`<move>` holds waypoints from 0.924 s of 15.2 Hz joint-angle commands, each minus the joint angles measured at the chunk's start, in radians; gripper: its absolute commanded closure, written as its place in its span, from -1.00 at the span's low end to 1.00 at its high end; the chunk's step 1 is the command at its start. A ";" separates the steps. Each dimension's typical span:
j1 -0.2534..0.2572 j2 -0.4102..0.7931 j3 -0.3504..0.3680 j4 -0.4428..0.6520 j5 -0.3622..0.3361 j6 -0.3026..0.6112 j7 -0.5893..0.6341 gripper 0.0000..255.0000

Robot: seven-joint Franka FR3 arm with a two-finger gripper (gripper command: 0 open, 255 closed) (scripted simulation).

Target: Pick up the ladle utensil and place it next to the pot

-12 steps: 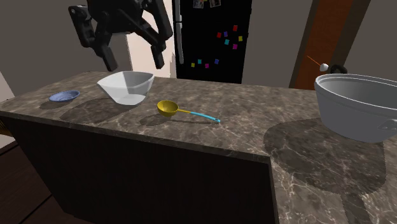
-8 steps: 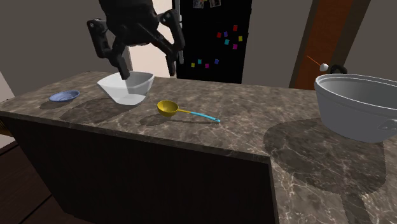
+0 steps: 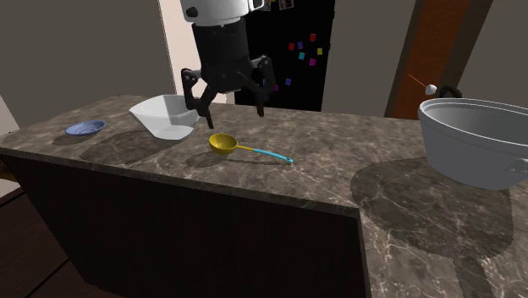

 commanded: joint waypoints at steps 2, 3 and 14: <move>0.042 0.102 -0.068 0.025 0.000 0.096 -0.169 -1.00; 0.058 0.138 -0.089 0.036 0.006 0.125 -0.224 -1.00; 0.206 0.574 -0.235 0.240 0.243 0.351 -0.892 -1.00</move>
